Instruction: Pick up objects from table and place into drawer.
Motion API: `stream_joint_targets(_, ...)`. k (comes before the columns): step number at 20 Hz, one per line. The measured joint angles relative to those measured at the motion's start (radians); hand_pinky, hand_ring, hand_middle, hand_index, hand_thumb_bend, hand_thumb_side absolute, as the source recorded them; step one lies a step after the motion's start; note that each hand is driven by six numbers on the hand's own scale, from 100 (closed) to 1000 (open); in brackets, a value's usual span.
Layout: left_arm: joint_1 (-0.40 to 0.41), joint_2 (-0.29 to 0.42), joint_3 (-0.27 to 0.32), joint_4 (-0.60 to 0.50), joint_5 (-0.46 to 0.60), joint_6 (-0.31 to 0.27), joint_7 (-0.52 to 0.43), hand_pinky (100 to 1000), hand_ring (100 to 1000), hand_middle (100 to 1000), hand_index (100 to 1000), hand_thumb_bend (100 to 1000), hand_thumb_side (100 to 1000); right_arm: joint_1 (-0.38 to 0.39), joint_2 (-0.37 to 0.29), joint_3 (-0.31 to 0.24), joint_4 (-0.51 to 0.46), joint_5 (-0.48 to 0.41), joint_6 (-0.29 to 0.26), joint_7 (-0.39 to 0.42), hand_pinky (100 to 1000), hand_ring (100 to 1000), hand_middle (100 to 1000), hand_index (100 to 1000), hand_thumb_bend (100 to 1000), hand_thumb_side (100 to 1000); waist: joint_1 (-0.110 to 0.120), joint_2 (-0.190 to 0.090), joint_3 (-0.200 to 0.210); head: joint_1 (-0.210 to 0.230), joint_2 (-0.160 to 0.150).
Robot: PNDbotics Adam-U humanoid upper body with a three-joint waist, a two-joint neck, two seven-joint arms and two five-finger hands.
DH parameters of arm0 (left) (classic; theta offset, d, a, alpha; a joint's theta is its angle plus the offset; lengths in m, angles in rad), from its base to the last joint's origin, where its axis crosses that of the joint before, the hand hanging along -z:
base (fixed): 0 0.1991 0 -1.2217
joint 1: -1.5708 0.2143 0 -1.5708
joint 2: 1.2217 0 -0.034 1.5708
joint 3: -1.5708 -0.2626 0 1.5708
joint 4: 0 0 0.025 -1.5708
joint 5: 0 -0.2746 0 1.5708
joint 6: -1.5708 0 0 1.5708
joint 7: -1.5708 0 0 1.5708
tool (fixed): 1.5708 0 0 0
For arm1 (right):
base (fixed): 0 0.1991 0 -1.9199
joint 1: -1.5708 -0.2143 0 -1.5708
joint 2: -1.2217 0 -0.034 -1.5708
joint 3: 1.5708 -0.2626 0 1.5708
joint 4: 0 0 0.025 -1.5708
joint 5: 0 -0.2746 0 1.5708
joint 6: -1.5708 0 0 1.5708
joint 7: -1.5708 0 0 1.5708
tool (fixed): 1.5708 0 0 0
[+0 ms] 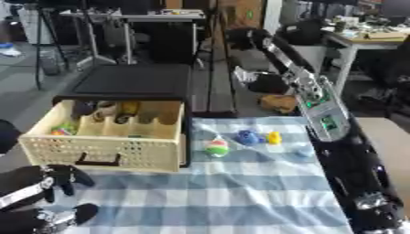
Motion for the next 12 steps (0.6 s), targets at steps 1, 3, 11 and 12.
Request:
stream_joint_targets(1,-0.011,-0.009,-0.008,0.021,-0.013,0.008,-0.001,696,800,870,917,477,1000,0.001,0.003,0.000,-0.002,-0.002,0.001,0.000,806,775,768,900,100,367,-0.001,0.001,-0.004,0.002,0.000)
stream_joint_targets(3,-0.033,-0.024,-0.024,0.067,-0.044,0.016,-0.004,711,810,877,922,485,1000,0.004,0.006,-0.001,-0.005,-0.005,0.003,0.000,805,774,767,900,100,374,-0.003,0.003,-0.011,0.004,0.000)
stream_joint_targets(11,-0.080,-0.069,-0.058,0.268,-0.123,0.008,-0.002,728,822,883,922,483,1000,0.008,0.008,-0.006,-0.017,-0.007,0.011,-0.002,804,772,764,900,100,398,-0.005,0.010,-0.028,0.012,0.000)
stream_joint_targets(12,-0.087,-0.079,-0.059,0.292,-0.127,0.005,0.005,730,823,883,922,481,1000,0.008,0.009,-0.006,-0.017,-0.007,0.012,-0.002,803,771,764,900,100,402,-0.005,0.011,-0.030,0.012,0.000)
